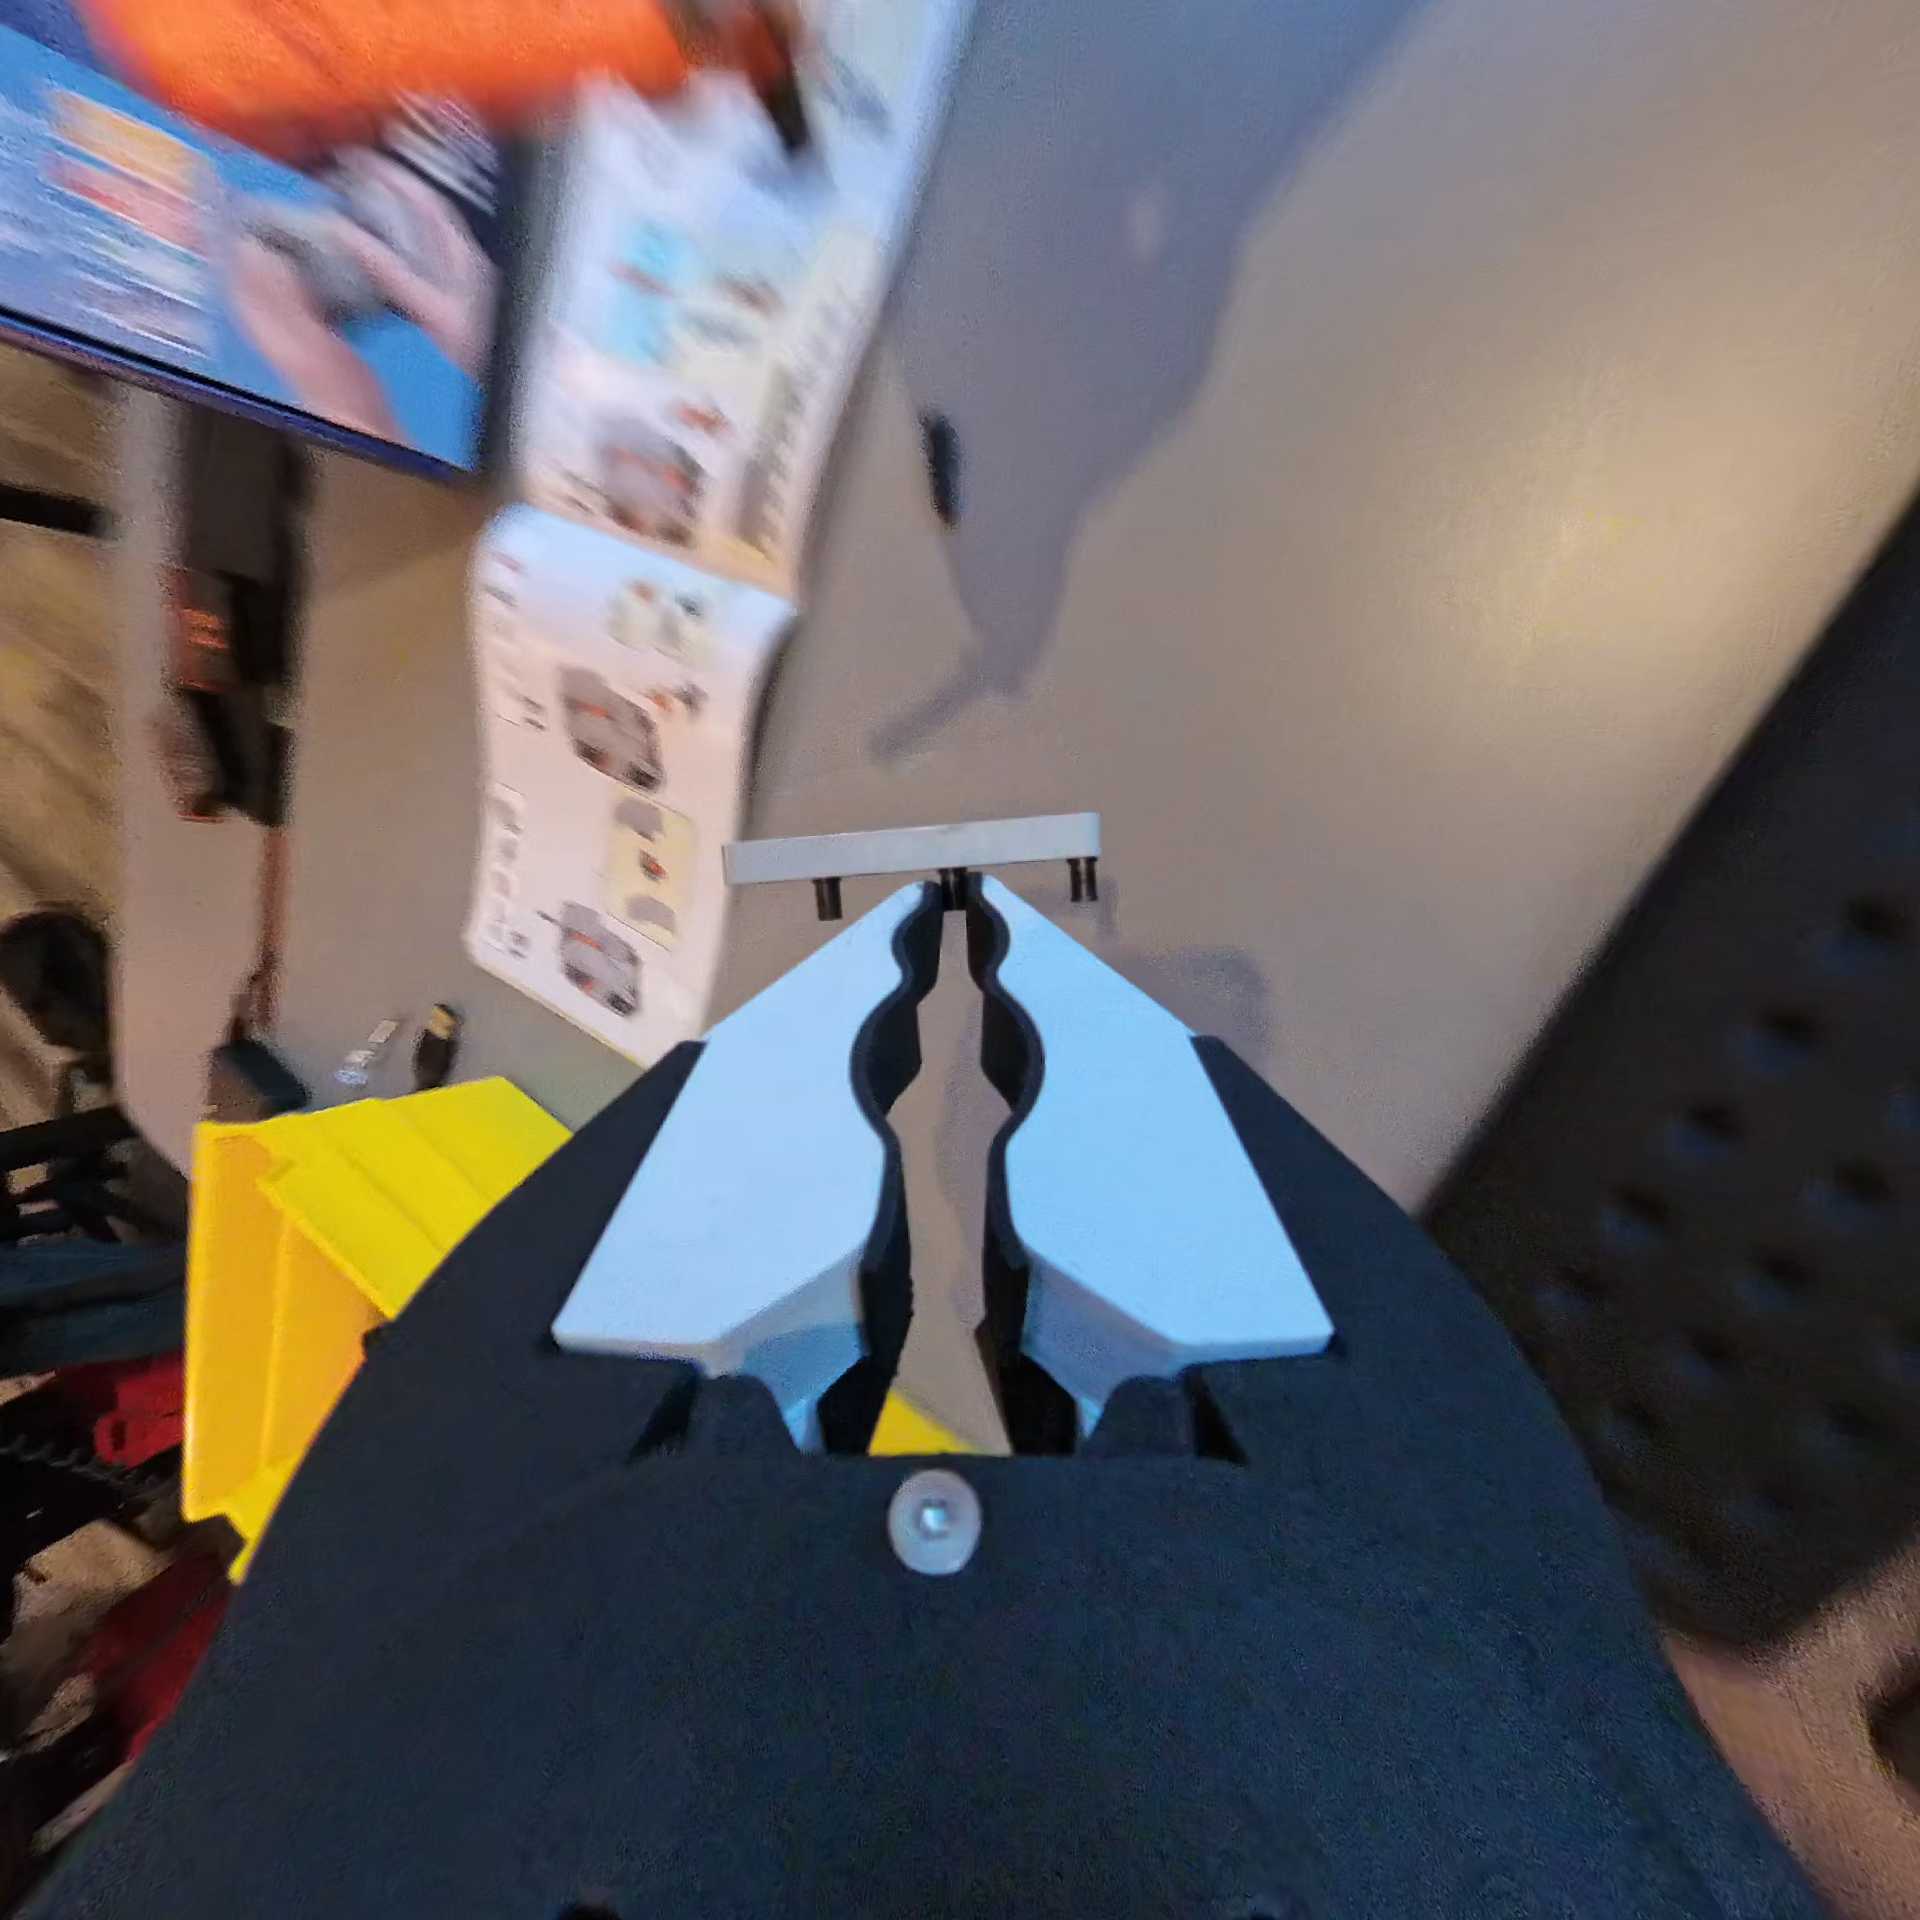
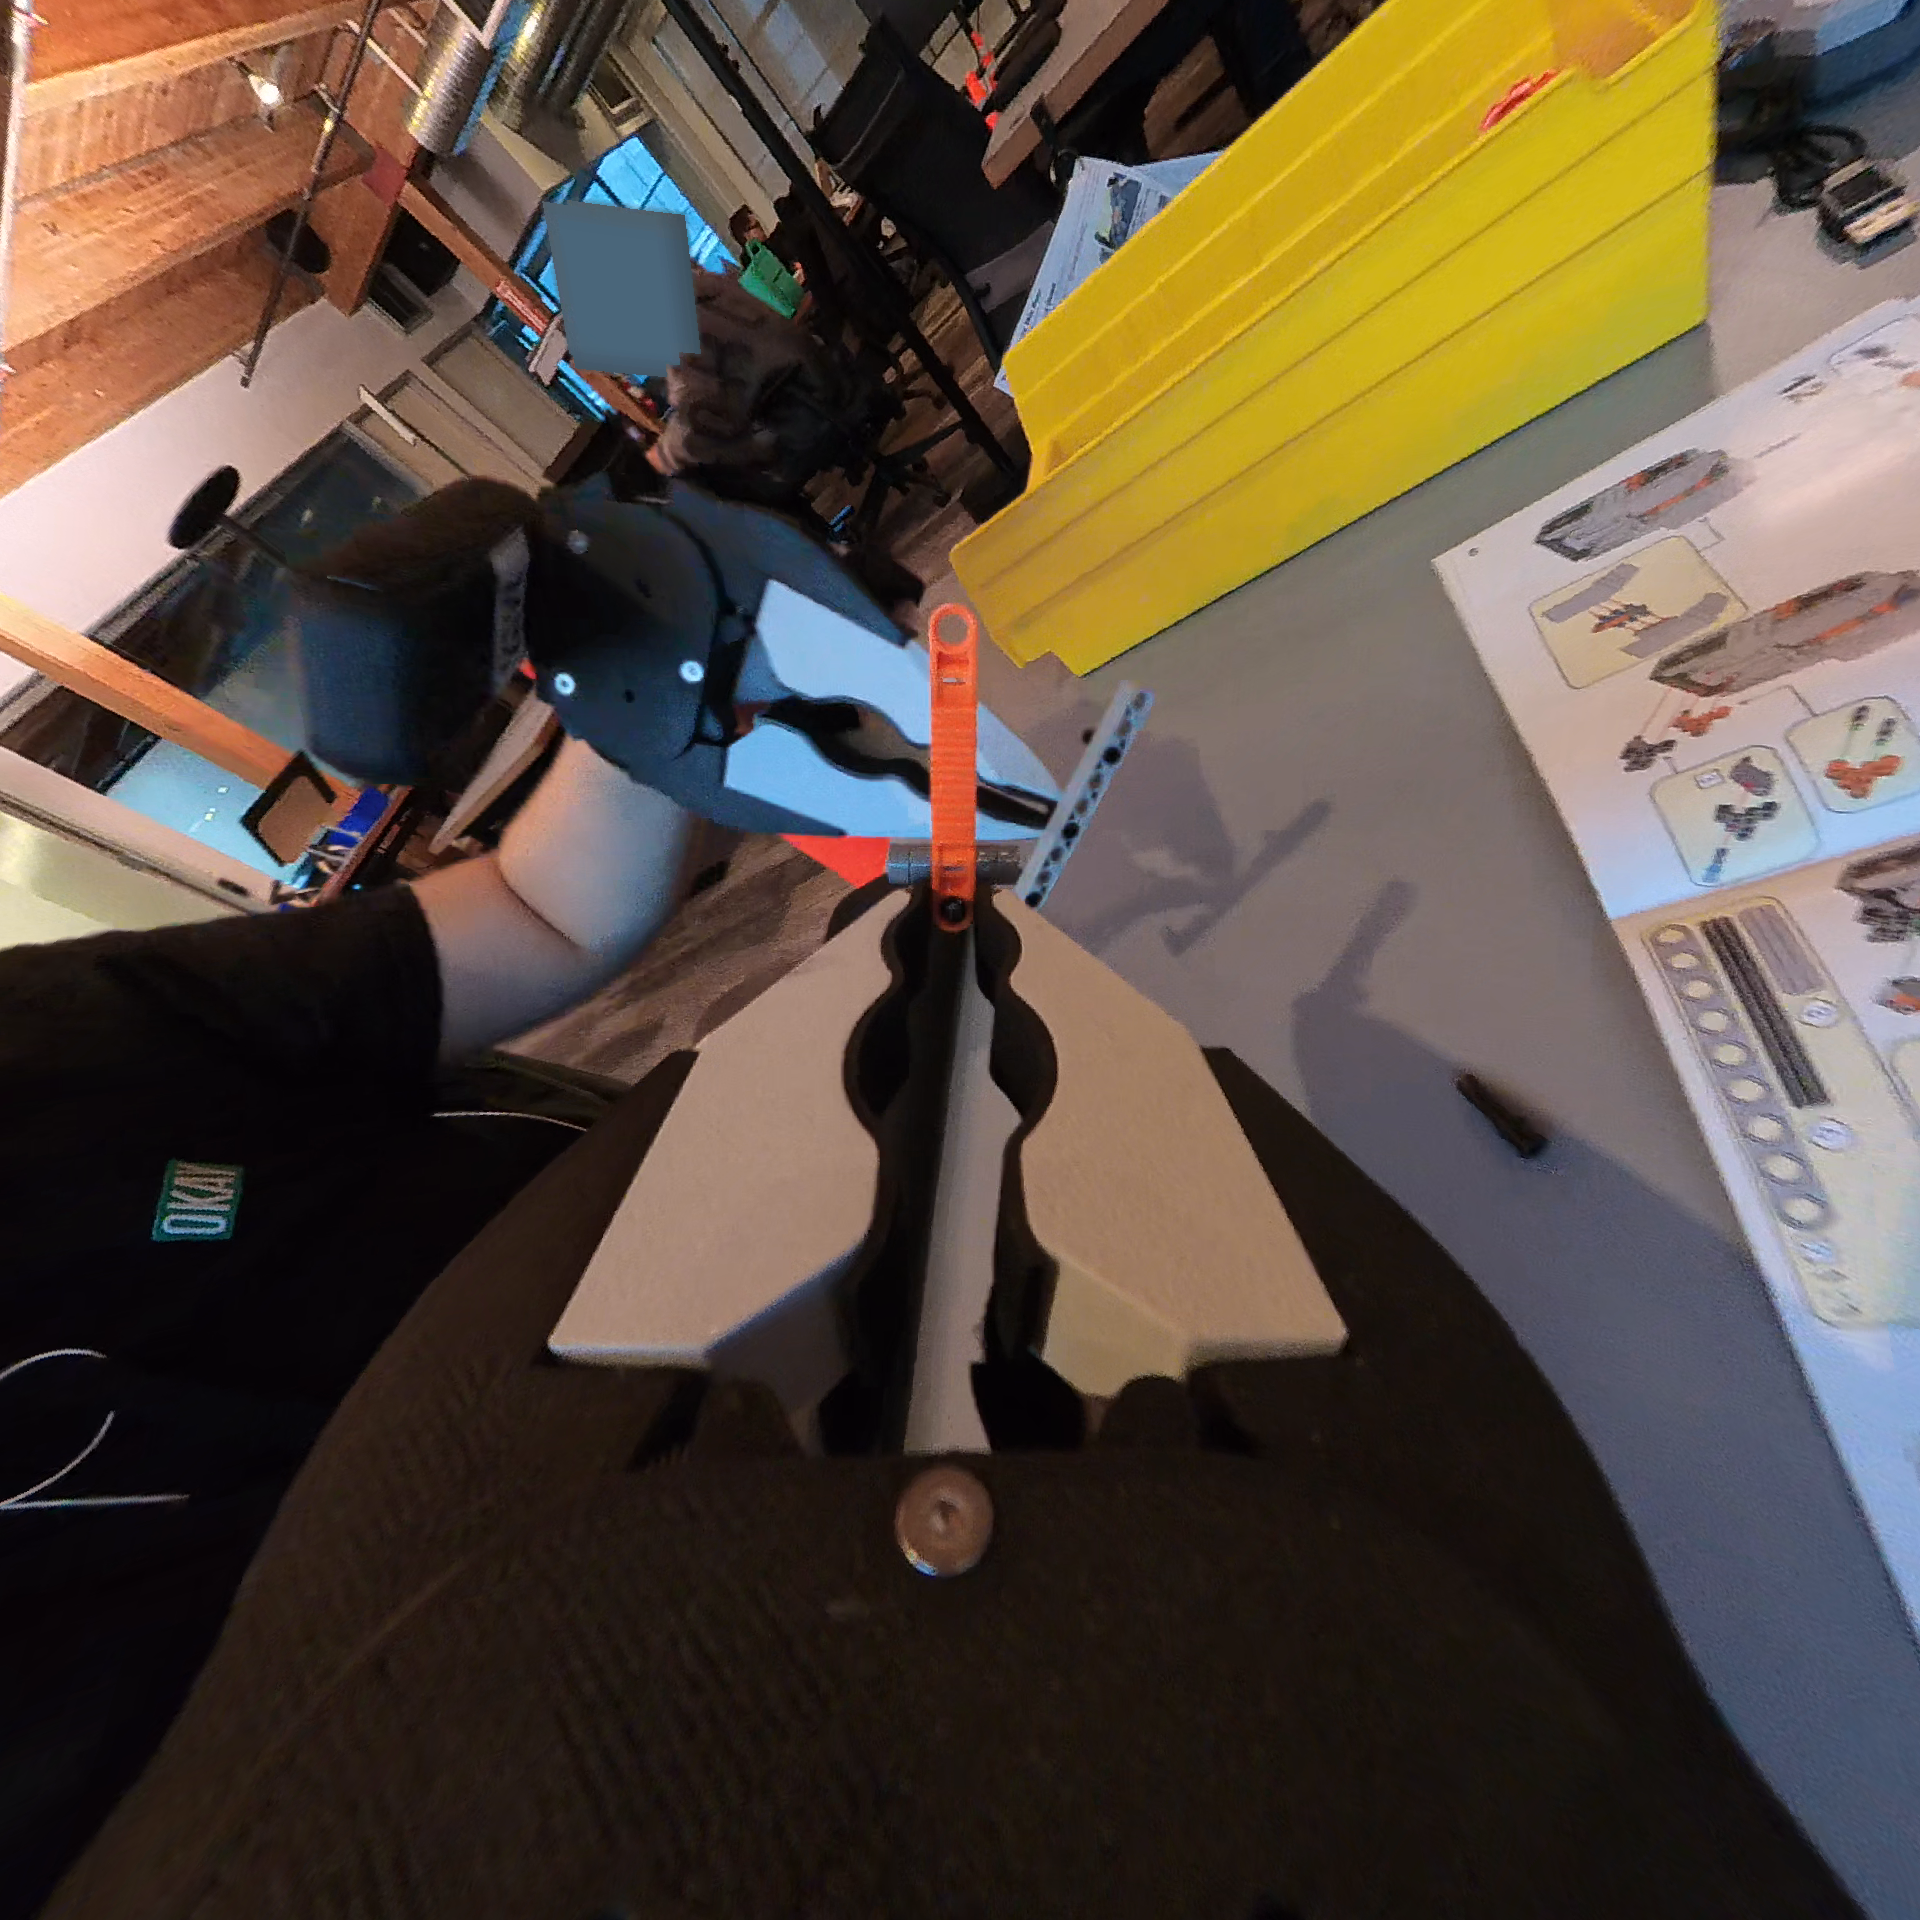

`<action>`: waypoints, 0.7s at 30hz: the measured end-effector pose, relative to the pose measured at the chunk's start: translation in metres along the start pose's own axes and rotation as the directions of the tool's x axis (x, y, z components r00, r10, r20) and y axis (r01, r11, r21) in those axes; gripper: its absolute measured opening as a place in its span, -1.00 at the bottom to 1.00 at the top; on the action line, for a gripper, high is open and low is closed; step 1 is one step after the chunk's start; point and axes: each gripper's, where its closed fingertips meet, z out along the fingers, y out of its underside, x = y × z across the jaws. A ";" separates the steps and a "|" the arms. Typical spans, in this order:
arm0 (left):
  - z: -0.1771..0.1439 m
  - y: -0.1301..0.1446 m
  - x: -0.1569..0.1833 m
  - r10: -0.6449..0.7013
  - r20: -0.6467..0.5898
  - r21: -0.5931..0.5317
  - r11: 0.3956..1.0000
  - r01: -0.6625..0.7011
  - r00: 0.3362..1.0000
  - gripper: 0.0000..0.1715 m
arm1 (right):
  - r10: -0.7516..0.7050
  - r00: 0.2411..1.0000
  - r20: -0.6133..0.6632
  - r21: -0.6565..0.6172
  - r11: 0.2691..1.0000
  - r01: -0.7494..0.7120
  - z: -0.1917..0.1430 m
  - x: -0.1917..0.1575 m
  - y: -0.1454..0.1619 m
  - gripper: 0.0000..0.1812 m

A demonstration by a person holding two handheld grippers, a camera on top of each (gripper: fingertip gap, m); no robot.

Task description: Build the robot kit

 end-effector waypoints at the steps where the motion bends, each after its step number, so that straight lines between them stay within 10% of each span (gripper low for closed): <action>1: 0.004 0.012 0.003 0.038 -0.064 -0.103 0.994 -0.044 0.997 -0.99 | -0.007 1.000 -0.010 0.004 1.000 0.007 -0.006 0.000 -0.002 -0.95; 8: 0.012 0.060 -0.004 0.256 -0.294 -0.552 0.741 -0.383 0.921 -0.99 | -0.041 0.999 -0.029 0.074 0.996 0.043 -0.054 -0.017 -0.020 -0.95; 21: 0.035 0.067 0.015 0.293 -0.441 -0.676 0.513 -0.529 0.848 -0.99 | -0.037 0.999 -0.025 0.213 0.976 0.041 -0.107 -0.025 -0.039 -0.95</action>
